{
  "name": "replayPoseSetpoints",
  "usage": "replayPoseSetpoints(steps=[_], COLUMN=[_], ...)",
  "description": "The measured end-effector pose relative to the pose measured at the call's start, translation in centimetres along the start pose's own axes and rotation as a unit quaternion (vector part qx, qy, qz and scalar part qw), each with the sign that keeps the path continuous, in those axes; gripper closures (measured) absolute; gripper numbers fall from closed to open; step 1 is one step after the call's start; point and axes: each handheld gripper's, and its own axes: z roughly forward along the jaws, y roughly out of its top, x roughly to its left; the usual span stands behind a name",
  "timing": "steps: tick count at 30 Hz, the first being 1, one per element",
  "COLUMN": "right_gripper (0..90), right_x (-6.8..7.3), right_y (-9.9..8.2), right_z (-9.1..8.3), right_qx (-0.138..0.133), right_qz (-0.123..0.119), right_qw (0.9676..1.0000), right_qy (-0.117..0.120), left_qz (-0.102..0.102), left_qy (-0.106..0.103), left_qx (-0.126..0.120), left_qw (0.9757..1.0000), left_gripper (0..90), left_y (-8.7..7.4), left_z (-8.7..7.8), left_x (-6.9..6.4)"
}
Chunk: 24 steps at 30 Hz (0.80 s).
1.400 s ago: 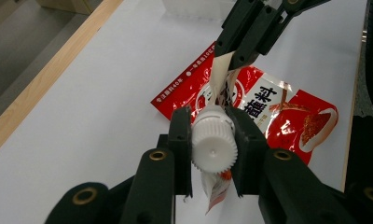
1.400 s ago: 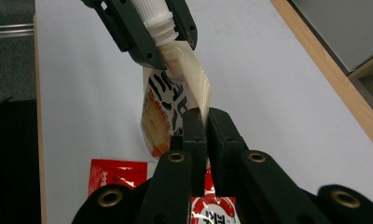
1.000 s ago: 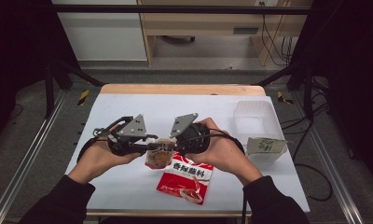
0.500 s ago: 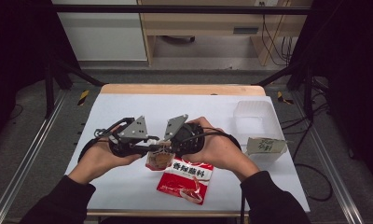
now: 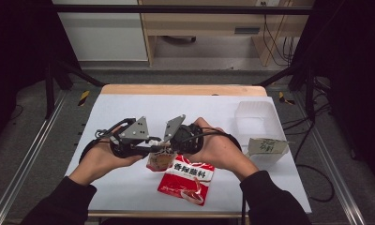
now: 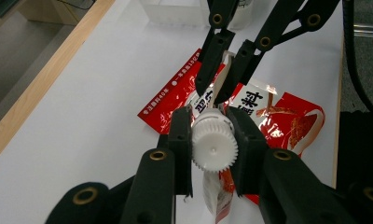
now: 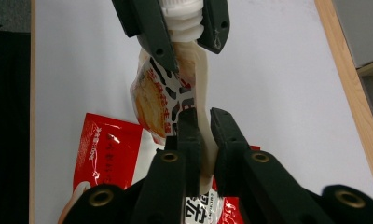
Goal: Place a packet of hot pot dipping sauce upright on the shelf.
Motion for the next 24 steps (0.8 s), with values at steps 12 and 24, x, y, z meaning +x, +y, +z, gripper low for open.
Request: replayPoseSetpoints(steps=[12,24], right_gripper=[89.7,89.9], right_x=[0.0,-1.0], right_y=[0.5,0.7], right_z=[-0.4,-1.1], right_qx=[0.008,0.022], right_qz=[0.000,-0.019], right_qw=[0.9999,0.9996], right_qy=[0.010,0.001], left_qz=[-0.015,-0.046], left_qy=[-0.002,0.013], left_qx=[-0.011,-0.046], left_qw=[0.9998,0.9978], left_gripper=[71.8,36.5], left_y=[-0.7,-2.2], left_z=[0.2,0.1], left_x=[0.1,0.2])
